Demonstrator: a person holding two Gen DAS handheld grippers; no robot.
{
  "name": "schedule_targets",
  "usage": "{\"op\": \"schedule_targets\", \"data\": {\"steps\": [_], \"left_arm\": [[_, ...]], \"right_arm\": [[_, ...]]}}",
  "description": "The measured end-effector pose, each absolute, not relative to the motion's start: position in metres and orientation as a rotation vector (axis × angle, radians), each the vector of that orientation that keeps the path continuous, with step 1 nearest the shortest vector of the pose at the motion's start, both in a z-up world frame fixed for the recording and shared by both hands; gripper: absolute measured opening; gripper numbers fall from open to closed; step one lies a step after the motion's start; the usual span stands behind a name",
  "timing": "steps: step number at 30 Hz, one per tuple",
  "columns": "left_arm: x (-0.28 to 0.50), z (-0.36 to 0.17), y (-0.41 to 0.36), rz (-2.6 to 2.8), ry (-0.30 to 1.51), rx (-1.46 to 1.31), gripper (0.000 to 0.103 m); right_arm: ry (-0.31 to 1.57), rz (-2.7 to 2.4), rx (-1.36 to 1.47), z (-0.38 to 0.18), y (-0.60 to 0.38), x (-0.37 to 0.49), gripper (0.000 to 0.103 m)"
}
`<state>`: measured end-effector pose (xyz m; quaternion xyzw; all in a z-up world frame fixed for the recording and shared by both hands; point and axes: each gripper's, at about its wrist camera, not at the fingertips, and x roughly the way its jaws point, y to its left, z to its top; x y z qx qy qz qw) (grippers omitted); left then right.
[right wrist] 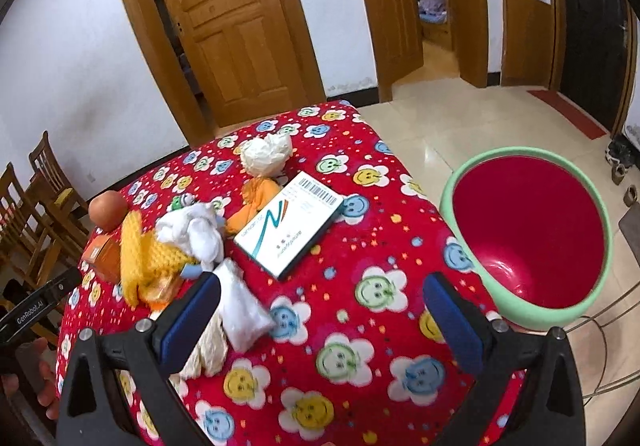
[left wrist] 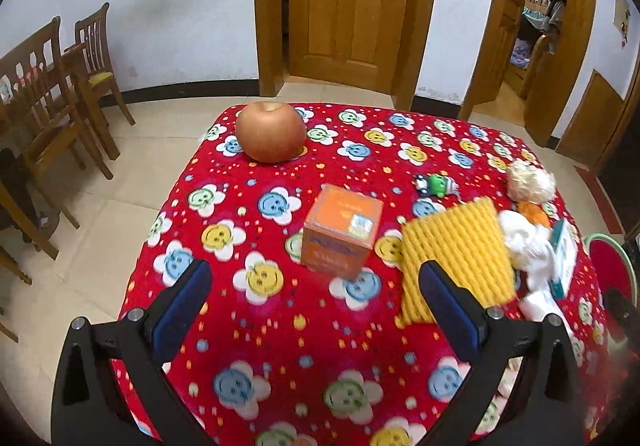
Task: Collect trash
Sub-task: 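Move left tool toward orange box while right tool approaches white medicine box, then grasp the orange box with left tool while right tool grasps white medicine box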
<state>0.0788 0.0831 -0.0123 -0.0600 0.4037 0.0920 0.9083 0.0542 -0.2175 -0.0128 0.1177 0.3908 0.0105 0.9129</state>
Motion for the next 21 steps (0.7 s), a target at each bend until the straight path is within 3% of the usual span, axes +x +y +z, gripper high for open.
{"op": "schedule_targets", "data": {"steps": [12,17,21], "left_arm": [[0.114,-0.037,0.088,0.181,0.859,-0.13,0.098],[0.119,-0.046,0.09,0.153,0.878,-0.149,0.086],[0.121,-0.051,0.091,0.118,0.895,-0.189,0.07]], "right_arm": [[0.909,0.026,0.299,-0.038,-0.209,0.116,0.103],[0.939,0.044,0.311,-0.048,-0.201,0.134,0.102],[0.982,0.057,0.342,-0.058,-0.198,0.143,0.096]]}}
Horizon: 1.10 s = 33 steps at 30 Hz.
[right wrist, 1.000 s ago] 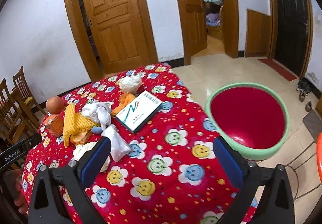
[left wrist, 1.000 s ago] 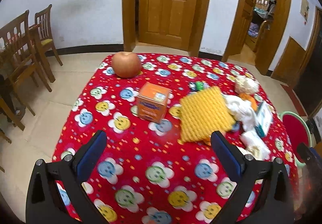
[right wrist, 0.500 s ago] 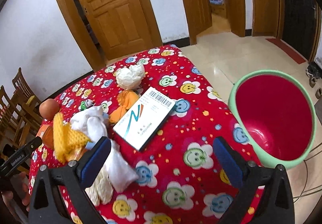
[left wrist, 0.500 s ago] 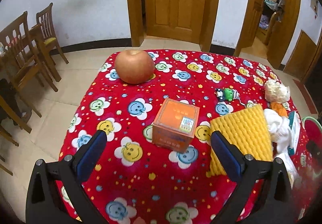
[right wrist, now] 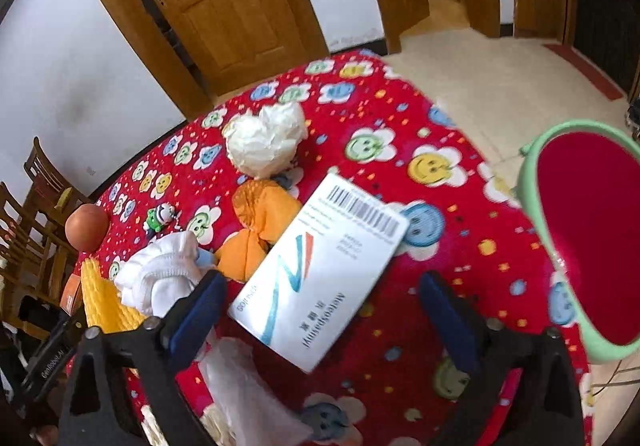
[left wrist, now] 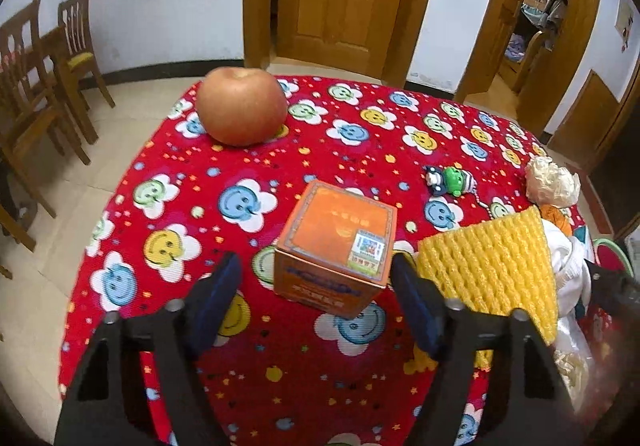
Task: Collect trash
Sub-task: 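Grasp the orange box with left tool while right tool grasps white medicine box, then carry both held boxes over the green-rimmed red bucket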
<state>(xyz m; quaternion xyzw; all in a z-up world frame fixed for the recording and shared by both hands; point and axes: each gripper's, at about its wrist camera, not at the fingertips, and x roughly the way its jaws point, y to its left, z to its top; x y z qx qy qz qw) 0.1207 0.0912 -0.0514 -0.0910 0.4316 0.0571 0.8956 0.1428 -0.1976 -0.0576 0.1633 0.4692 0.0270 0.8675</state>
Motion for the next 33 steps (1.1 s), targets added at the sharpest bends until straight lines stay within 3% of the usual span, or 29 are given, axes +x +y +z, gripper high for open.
{"op": "schedule_targets", "data": {"steps": [4,7,11,33], "left_arm": [[0.123,-0.055,0.091,0.083,0.906,-0.207,0.054],[0.124,-0.057,0.091,0.058,0.913,-0.224,0.052],[0.118,-0.052,0.09,0.041,0.888,-0.217,0.052],[0.052,0.013,0.056,-0.045,0.742,-0.215,0.047]], "right_arm": [[0.965,0.042,0.324,-0.057,-0.196,0.142,0.086],[0.952,0.024,0.319,-0.057,-0.197,0.14,0.072],[0.917,0.03,0.352,-0.057,-0.202,0.133,0.066],[0.744,0.078,0.375,-0.006,-0.227,0.058,0.064]]}}
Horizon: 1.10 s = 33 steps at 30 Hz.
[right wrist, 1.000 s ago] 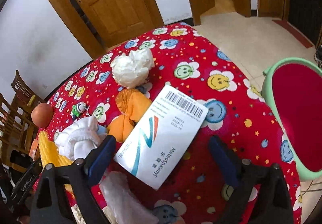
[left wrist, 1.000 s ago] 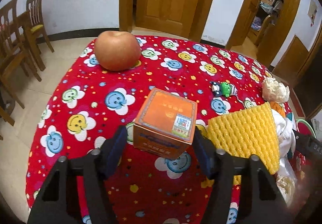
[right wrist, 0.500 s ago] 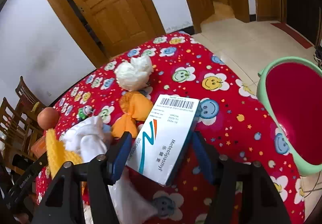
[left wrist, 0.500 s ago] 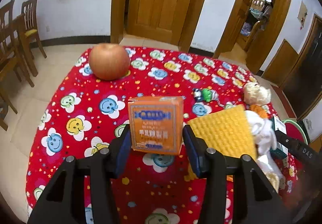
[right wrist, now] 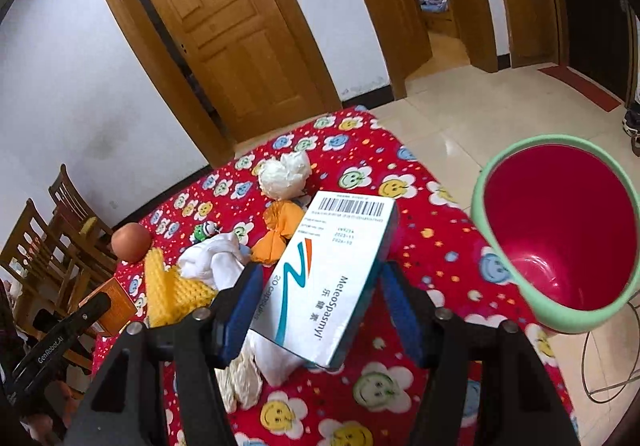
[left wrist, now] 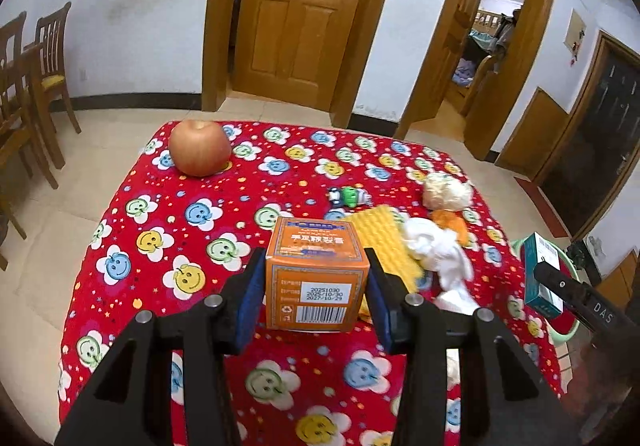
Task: Collect trash
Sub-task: 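Carry both held boxes over the green-rimmed red bucket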
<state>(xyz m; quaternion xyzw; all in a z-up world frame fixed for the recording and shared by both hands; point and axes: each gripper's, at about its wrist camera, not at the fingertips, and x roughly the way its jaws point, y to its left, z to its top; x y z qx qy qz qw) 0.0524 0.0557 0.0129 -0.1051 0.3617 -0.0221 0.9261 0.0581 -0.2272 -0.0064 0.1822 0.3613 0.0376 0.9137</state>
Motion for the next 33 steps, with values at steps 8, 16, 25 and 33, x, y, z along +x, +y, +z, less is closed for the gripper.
{"op": "schedule_targets", "data": {"steps": [8,16,25,33], "left_arm": [[0.035,0.034,0.017,-0.121,0.726,-0.187,0.047],[0.039,0.043,-0.039,-0.224,0.738,-0.142,0.047],[0.053,0.04,-0.106,-0.318,0.771,-0.098,0.047],[0.068,0.028,-0.165,-0.399,0.821,-0.057,0.047]], "right_arm": [[0.689,0.037,0.41,0.005,-0.256,0.032,0.064],[0.649,-0.035,0.455,0.008,-0.3,0.016,0.064],[0.657,-0.135,0.517,-0.008,-0.361,0.011,0.064],[0.695,-0.186,0.558,-0.029,-0.403,0.016,0.064]]}}
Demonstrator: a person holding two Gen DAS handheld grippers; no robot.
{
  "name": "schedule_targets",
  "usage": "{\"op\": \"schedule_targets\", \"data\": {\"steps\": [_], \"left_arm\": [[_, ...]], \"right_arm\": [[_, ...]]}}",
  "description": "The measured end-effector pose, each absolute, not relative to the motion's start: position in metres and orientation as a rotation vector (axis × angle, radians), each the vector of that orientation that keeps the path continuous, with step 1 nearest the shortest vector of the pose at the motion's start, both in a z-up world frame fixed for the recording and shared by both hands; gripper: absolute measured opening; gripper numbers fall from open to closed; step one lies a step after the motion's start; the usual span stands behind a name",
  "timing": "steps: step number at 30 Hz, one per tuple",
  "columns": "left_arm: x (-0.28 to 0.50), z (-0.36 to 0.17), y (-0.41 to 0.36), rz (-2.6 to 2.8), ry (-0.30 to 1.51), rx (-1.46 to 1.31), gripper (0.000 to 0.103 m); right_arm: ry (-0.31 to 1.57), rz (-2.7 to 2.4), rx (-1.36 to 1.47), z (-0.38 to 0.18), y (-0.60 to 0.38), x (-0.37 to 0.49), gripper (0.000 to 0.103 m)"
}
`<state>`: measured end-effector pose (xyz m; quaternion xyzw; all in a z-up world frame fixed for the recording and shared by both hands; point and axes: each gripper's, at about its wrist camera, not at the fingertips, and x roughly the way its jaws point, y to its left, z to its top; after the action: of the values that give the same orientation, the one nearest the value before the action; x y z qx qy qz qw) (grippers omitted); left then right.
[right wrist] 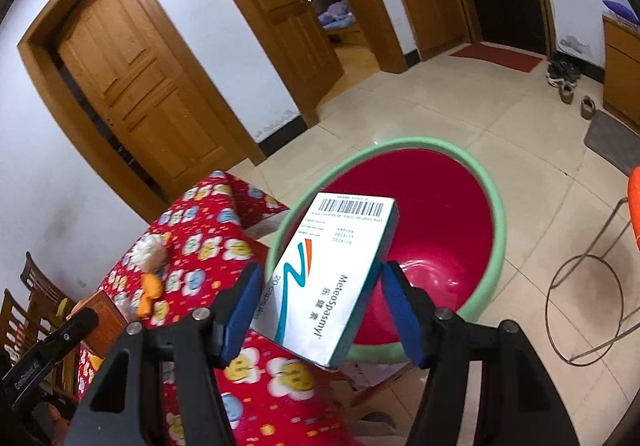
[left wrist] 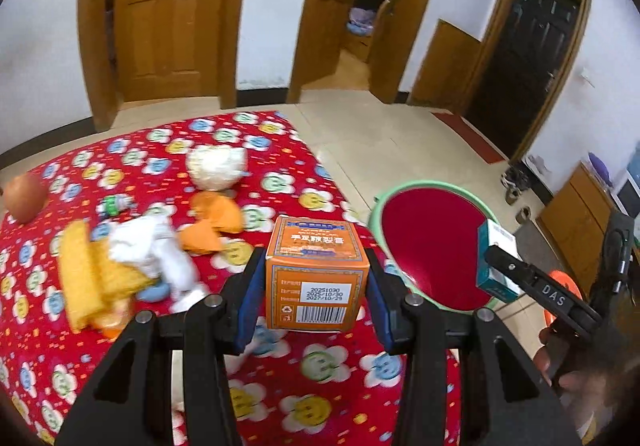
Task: Collect trash
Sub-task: 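Carry both held boxes over the green-rimmed red bucket, then open right tool dropping white box while left tool drops orange box into bucket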
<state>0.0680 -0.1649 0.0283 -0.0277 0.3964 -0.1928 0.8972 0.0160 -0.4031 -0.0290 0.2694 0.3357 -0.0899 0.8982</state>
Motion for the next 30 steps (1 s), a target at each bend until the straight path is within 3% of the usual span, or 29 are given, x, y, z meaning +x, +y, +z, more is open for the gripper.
{"op": "schedule_targets", "data": {"steps": [30], "left_arm": [[0.095,-0.009,-0.288,-0.593,0.917,0.107,0.047]], "right_arm": [[0.648,-0.293,0.584,-0.038,-0.463,-0.004,0.069]]}}
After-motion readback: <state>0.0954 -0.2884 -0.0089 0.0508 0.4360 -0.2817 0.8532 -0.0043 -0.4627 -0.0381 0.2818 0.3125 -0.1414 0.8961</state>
